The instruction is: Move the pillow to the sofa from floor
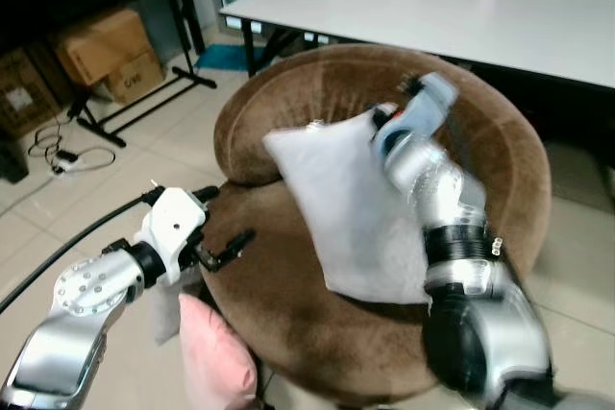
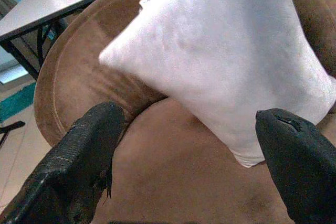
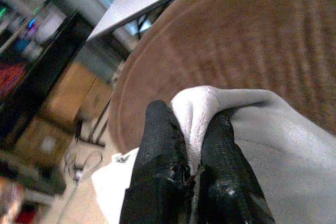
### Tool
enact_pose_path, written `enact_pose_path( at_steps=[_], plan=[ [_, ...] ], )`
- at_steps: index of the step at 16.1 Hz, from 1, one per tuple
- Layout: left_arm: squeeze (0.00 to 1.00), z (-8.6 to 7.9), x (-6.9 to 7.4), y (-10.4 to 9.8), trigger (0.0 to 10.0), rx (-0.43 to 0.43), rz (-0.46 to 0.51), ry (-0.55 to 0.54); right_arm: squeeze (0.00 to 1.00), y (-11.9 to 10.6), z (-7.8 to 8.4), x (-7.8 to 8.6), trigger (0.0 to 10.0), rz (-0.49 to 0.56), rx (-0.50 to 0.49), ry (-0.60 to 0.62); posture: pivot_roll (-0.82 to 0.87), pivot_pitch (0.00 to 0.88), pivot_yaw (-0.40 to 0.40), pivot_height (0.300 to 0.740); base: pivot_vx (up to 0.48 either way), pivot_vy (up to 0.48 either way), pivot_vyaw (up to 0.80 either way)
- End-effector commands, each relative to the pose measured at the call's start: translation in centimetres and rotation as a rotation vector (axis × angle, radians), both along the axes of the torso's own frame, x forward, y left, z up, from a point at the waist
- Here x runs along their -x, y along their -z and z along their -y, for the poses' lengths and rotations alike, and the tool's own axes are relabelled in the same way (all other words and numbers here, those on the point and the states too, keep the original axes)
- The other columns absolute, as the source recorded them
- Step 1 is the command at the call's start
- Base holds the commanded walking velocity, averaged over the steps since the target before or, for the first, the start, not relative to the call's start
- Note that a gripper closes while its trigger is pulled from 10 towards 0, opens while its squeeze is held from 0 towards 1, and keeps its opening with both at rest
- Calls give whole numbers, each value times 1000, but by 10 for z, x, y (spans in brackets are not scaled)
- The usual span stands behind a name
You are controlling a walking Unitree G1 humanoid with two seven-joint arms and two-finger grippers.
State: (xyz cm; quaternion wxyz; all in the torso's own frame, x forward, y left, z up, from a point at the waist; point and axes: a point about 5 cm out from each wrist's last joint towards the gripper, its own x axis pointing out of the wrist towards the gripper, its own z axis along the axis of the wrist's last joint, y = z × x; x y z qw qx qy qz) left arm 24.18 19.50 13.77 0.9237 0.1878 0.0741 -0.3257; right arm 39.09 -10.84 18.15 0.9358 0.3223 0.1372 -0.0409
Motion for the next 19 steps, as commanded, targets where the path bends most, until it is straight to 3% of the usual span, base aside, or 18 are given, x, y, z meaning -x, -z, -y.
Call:
enact_pose_path(
  at_steps=[1,3,5,6,7,8,11,14,15,16,17,19],
  plan=[
    [0,-1,2,-2,10000,-7,-6,8,0,-1,16,-7,10000,-17,-81,100,20,0,21,740,0,0,0],
    [0,-1,3,-1,10000,-9,-10,8,0,14,51,-10,10000,-100,-190,256,24,0,16,740,0,0,0],
    [0,-1,3,-1,10000,-8,-13,10,0,23,74,-8,10000,-125,-248,343,26,0,14,740,0,0,0],
    [0,-1,4,-1,10000,-5,-14,13,0,33,98,-3,10000,-153,-274,430,32,0,3,740,0,0,0],
    [0,0,4,-1,10000,-3,-15,14,0,37,109,0,10000,-162,-285,469,33,0,1,740,0,0,0],
    [0,-1,5,-1,10000,-1,-17,13,0,45,136,9,10000,-160,-327,559,33,0,-3,740,0,0,0],
    [0,-1,6,-1,10000,1,-21,13,0,54,166,22,10000,-141,-410,665,34,0,-8,740,0,0,0],
    [0,0,7,0,10000,4,-22,16,0,62,176,30,10000,-153,-421,701,31,0,-6,740,0,0,0],
    [0,0,6,-1,10000,5,-22,21,67,67,180,34,10000,-145,-405,708,27,0,-3,740,0,0,0],
    [0,0,6,-1,10000,7,-22,23,627,69,181,35,10000,-145,-396,707,24,0,2,740,0,0,0],
    [0,1,5,-1,10000,11,-27,30,1000,71,182,36,10000,-137,-375,695,24,0,2,740,0,0,0],
    [0,4,7,2,10000,39,-60,49,1000,66,186,35,10000,-71,-306,650,19,0,7,740,0,0,0]
  ],
)
